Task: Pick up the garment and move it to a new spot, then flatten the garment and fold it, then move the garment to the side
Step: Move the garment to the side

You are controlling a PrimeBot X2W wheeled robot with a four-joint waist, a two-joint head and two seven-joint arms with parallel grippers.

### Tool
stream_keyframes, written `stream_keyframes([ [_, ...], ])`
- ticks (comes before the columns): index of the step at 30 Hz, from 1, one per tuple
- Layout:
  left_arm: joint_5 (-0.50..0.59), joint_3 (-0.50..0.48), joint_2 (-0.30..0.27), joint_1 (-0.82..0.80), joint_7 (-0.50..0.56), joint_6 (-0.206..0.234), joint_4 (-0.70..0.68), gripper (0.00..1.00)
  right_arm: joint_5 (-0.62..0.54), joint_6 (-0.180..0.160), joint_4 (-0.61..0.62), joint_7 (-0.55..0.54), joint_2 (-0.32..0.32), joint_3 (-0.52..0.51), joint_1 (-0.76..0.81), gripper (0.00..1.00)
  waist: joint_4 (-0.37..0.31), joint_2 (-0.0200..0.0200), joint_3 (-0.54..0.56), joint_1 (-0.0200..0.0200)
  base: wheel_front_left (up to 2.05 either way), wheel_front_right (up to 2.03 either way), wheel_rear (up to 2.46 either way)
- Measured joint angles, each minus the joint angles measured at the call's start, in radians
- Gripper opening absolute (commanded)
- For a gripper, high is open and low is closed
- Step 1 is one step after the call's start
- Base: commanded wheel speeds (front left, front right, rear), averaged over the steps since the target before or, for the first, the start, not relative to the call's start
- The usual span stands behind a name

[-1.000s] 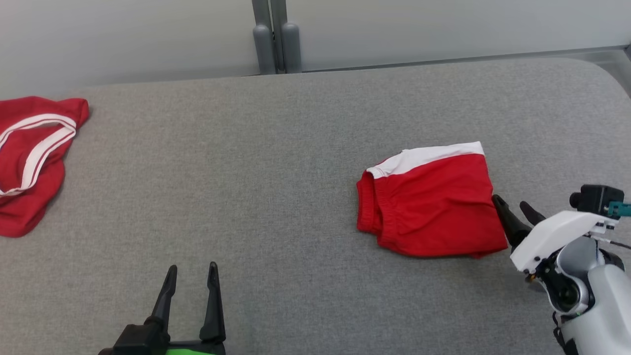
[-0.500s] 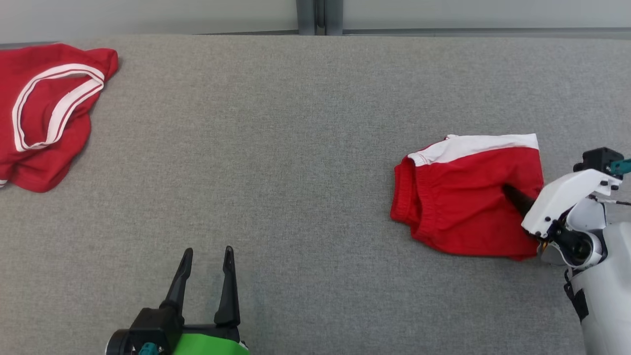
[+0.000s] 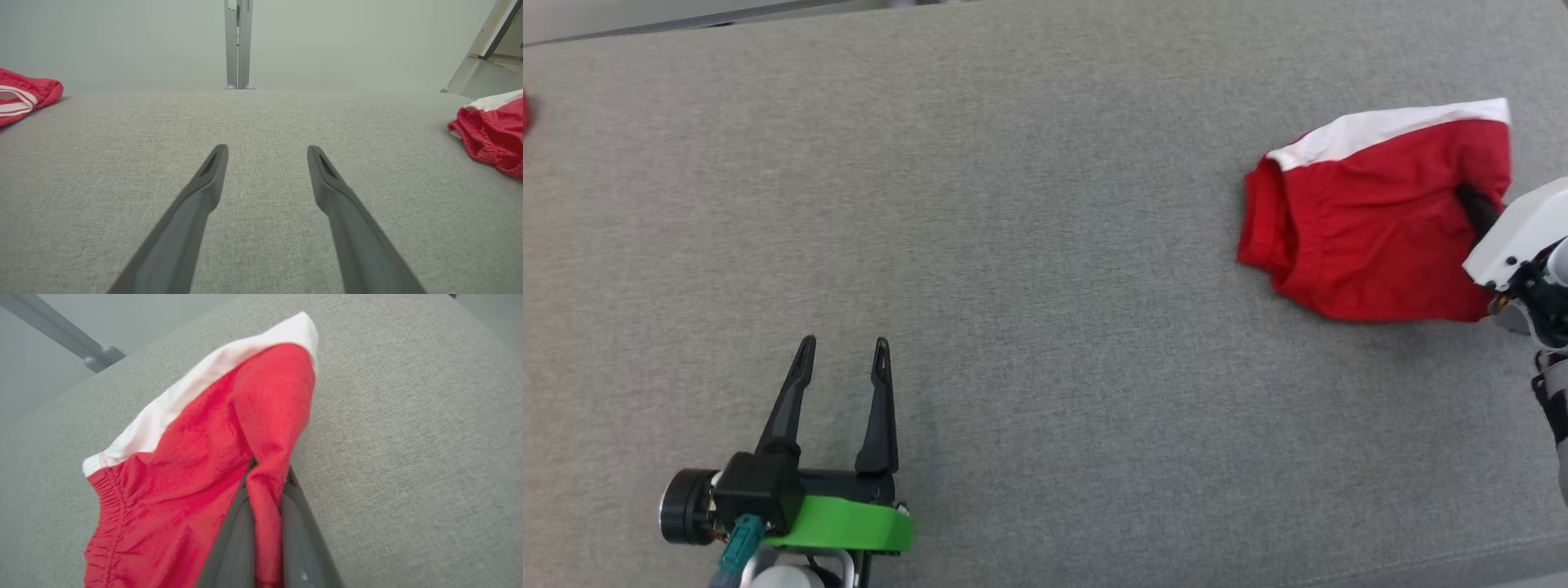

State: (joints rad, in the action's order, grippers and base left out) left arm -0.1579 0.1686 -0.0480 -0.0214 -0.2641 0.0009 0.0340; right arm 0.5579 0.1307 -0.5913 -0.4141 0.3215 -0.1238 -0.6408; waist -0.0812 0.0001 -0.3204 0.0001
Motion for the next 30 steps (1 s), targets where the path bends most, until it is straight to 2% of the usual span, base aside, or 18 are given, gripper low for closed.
stream_keyframes([
  [4,0.046,-0.018,-0.005,-0.047,0.0,-0.025,0.002,1.0,-0.007,0.0,-0.028,0.03,0.053,-0.028,-0.04,0.0,-0.057,0.0,-0.062,0.0,0.0,0.0,0.0],
  [10,0.082,-0.029,-0.02,-0.073,0.0,-0.045,0.011,1.0,-0.042,0.0,-0.067,0.085,0.13,-0.018,-0.128,0.0,-0.105,0.0,-0.17,0.0001,0.0,0.0,0.0],
  [16,0.099,-0.034,-0.02,-0.07,-0.002,-0.045,-0.013,1.0,-0.089,0.001,-0.113,0.14,0.196,0.039,-0.264,0.0,-0.112,0.0,-0.258,0.0001,0.0,0.0,0.0],
  [21,0.1,-0.041,-0.007,-0.066,-0.01,-0.036,-0.06,1.0,-0.109,0.001,-0.224,0.133,0.247,0.009,-0.37,0.0,-0.093,0.0,-0.313,0.0,0.0,0.0,0.0],
  [22,0.1,-0.043,-0.005,-0.066,-0.01,-0.035,-0.067,1.0,-0.121,0.001,-0.245,0.129,0.255,0.004,-0.384,0.11,-0.089,0.0,-0.321,0.0,0.0,0.0,0.0],
  [23,0.1,-0.047,-0.003,-0.066,-0.011,-0.035,-0.075,1.0,-0.136,0.001,-0.274,0.125,0.264,-0.004,-0.4,0.37,-0.085,0.0,-0.33,-0.0001,0.0,0.0,0.0],
  [24,0.1,-0.054,-0.002,-0.066,-0.011,-0.034,-0.082,1.0,-0.152,0.001,-0.298,0.127,0.273,-0.009,-0.411,0.87,-0.081,0.0,-0.337,0.0,0.0,0.0,0.0],
  [25,0.1,-0.059,-0.002,-0.066,-0.011,-0.032,-0.088,1.0,-0.17,0.001,-0.318,0.133,0.283,-0.011,-0.418,1.0,-0.078,0.0,-0.342,-0.0001,0.0,0.0,0.0],
  [28,0.1,-0.077,-0.001,-0.066,-0.011,-0.026,-0.092,1.0,-0.231,0.001,-0.36,0.178,0.31,-0.014,-0.43,1.0,-0.074,0.0,-0.341,0.0,0.0,0.0,0.0],
  [30,0.096,-0.087,-0.002,-0.064,-0.01,-0.026,-0.088,1.0,-0.279,0.001,-0.357,0.259,0.332,-0.016,-0.43,1.0,-0.073,0.0,-0.328,0.0,0.0,0.0,0.0],
])
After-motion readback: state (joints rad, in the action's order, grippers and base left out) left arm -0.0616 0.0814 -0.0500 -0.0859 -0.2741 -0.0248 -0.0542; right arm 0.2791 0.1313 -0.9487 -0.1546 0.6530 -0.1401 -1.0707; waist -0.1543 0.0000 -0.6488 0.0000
